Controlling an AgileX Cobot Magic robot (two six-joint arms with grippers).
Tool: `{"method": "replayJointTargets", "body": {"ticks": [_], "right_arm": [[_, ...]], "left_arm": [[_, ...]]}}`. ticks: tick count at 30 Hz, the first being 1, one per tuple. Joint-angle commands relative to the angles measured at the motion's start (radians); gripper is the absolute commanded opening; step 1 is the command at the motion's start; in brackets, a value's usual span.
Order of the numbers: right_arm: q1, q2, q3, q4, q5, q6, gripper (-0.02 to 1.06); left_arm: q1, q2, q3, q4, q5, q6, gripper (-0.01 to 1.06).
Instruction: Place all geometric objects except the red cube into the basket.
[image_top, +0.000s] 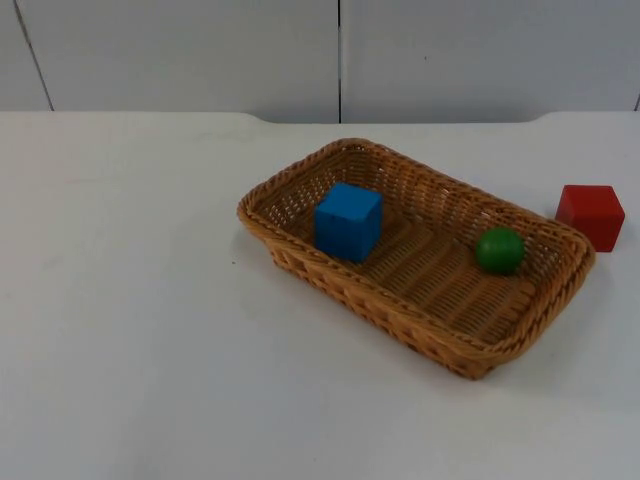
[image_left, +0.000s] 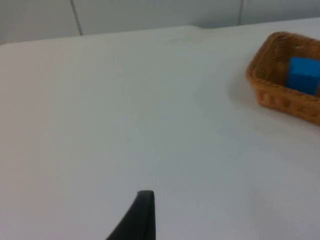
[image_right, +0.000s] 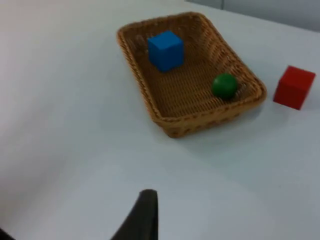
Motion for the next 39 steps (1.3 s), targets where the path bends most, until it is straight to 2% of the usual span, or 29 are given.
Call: {"method": "replayJointTargets", "body": {"ticks": [1, 4, 7, 18, 22, 39], "right_arm": [[-0.001, -0.004, 0.015, -0.030, -0.022, 0.034, 0.89], [-0.001, -0.004, 0.015, -0.036, -0.022, 0.038, 0.89], [-0.001, -0.004, 0.015, -0.036, -0.022, 0.038, 0.89], [-0.001, -0.004, 0.015, -0.036, -0.022, 0.011, 0.89], [-0.001, -0.004, 0.015, -0.036, -0.022, 0.011, 0.89], [-0.001, -0.004, 0.015, -0.036, -0.022, 0.011, 0.90]], "left_arm": [[0.002, -0.003, 0.007, 0.043, 0.011, -0.016, 1.05], [0.002, -0.003, 0.024, 0.045, 0.011, -0.016, 1.05], [0.002, -0.003, 0.046, 0.045, -0.024, -0.016, 1.05], [0.002, -0.003, 0.046, 0.047, -0.024, -0.024, 1.05], [0.002, -0.003, 0.048, 0.056, -0.027, -0.085, 1.05], [0.002, -0.003, 0.048, 0.083, -0.027, -0.126, 1.05]]}}
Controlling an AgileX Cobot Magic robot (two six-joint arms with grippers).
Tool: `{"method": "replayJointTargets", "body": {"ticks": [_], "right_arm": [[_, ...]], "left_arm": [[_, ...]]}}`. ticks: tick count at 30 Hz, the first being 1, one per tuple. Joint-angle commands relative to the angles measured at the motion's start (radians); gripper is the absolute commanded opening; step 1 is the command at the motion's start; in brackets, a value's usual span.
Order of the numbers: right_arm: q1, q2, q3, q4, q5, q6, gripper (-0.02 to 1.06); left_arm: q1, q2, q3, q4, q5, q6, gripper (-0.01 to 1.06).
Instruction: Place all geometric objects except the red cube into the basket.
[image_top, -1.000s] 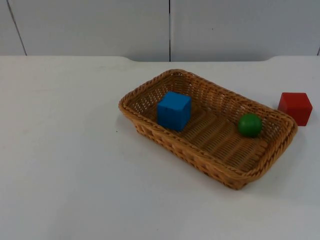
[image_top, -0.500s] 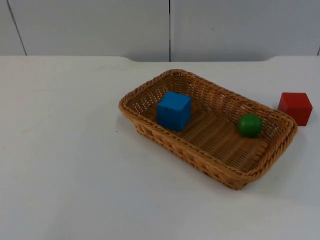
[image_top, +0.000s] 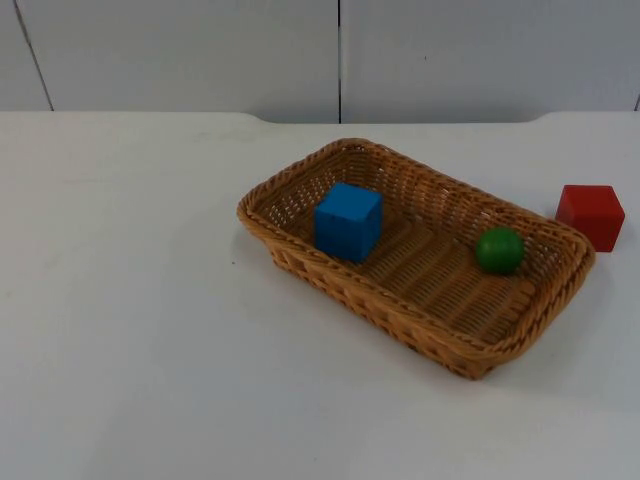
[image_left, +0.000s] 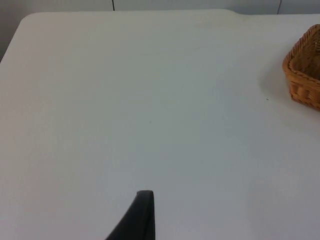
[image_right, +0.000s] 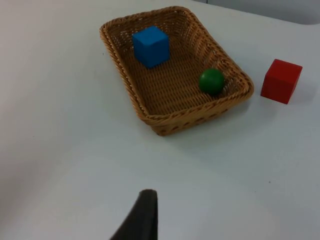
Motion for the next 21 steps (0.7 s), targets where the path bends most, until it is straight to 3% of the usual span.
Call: {"method": "replayJointTargets", "body": {"ticks": [1, 3, 5, 21], "right_arm": [[-0.001, -0.004, 0.002, -0.005, -0.012, -0.009, 0.93], [-0.001, -0.004, 0.002, -0.005, -0.012, -0.009, 1.04], [-0.001, -0.004, 0.002, -0.005, -0.012, -0.009, 1.05], [-0.001, -0.004, 0.002, -0.005, -0.012, -0.009, 1.05]], "left_arm": [[0.002, -0.003, 0.006, -0.003, -0.012, 0.002, 1.05], [0.002, -0.003, 0.006, -0.005, -0.012, 0.011, 1.05], [0.002, -0.003, 0.006, -0.008, -0.012, 0.010, 1.05], [0.002, -0.003, 0.006, -0.008, -0.012, 0.009, 1.05]]}}
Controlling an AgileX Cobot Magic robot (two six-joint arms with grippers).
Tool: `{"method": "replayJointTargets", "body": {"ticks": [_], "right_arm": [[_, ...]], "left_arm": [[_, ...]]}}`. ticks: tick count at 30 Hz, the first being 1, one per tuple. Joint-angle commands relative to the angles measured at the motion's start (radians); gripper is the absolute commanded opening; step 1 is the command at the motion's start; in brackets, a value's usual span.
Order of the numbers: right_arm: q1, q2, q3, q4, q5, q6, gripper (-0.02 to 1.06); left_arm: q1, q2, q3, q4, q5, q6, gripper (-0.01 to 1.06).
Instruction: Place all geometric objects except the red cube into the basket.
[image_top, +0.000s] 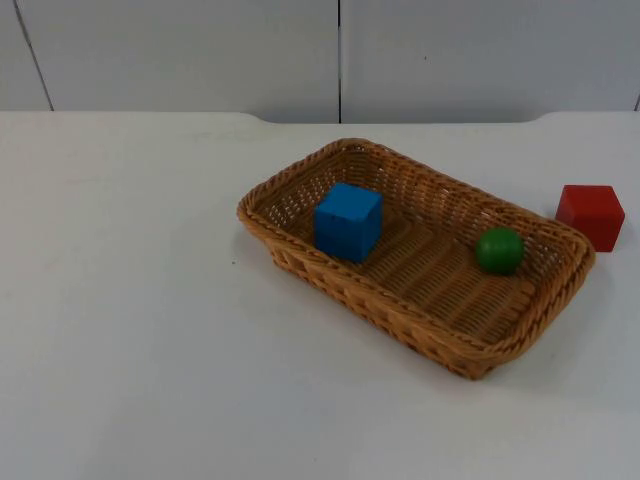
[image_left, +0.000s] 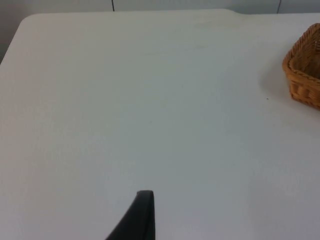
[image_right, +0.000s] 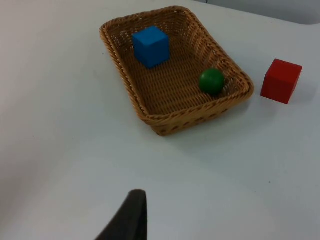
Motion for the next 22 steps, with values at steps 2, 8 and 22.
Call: {"method": "replayJointTargets", "body": {"ticks": [2, 8, 22], "right_arm": [[-0.001, -0.004, 0.002, -0.005, -0.012, -0.009, 1.05], [-0.015, -0.004, 0.002, -0.005, -0.012, -0.009, 1.05], [-0.366, -0.004, 0.002, -0.005, -0.012, -0.009, 1.05]], "left_arm": [[0.002, -0.003, 0.006, -0.008, -0.012, 0.002, 1.05], [0.002, -0.003, 0.006, -0.008, -0.014, 0.002, 1.05], [0.002, -0.003, 0.006, -0.008, -0.014, 0.002, 1.05]]}}
